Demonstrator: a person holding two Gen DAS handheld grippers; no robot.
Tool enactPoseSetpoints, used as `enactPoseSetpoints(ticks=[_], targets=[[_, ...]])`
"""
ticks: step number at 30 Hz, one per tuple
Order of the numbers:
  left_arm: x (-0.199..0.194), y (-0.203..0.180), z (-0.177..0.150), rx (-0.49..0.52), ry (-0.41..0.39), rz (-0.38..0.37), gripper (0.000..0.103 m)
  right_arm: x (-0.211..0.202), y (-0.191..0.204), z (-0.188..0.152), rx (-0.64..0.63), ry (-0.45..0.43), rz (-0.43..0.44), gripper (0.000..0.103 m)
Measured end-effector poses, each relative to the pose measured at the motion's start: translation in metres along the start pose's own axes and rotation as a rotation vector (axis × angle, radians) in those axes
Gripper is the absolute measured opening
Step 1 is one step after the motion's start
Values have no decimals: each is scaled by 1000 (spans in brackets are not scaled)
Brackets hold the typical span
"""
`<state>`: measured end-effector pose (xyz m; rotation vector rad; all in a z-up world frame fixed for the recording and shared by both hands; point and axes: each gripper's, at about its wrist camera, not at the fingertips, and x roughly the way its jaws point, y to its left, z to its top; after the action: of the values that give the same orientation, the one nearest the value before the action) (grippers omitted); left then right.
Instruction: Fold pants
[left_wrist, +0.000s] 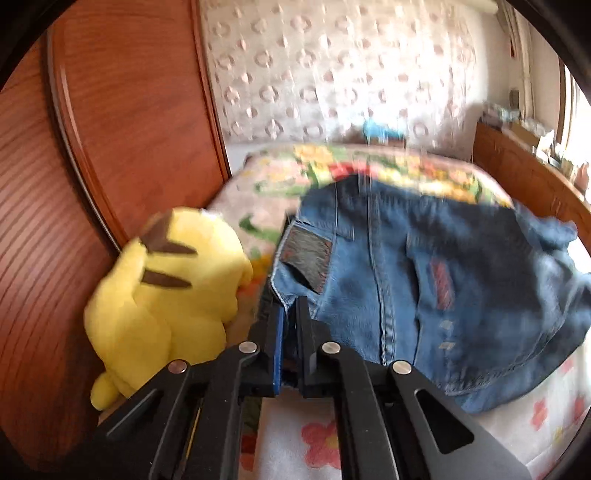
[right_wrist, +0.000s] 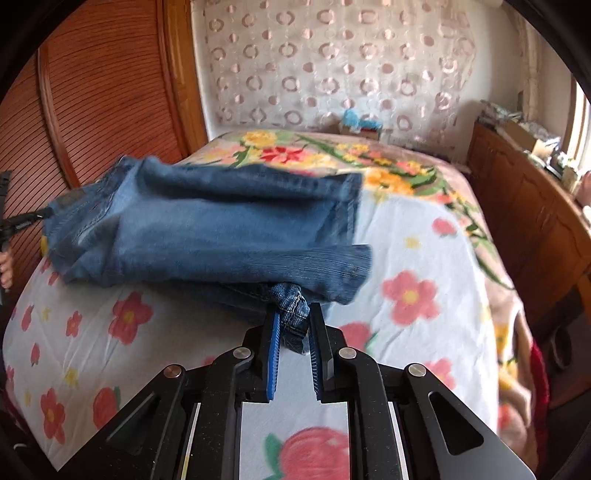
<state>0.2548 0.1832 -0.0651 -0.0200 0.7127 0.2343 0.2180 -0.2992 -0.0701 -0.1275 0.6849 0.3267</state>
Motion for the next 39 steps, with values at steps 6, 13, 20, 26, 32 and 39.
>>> enactPoseSetpoints(ticks=[6,13,20,26,32,39], targets=[[-38,-4,27,17,-93,-4,6,-16,-11,15,-22,-52,-72,14],[-77,-5,32,3,-174,-26,6,-52,-11,15,-21,-134,-134,13],[-113,-11,1,7,-199,-91,6,-98,-1,-35,-1,-173,-154,14],[-132,-8,-34,12,-183,-128,6,-129,11,-61,-26,-169,-161,14],[-150,-2,-65,14,-173,-142,6,-148,13,-85,-1,-166,-152,14],[-140,-13,-109,25,-79,-177,6,-127,11,-121,59,-55,-98,14]])
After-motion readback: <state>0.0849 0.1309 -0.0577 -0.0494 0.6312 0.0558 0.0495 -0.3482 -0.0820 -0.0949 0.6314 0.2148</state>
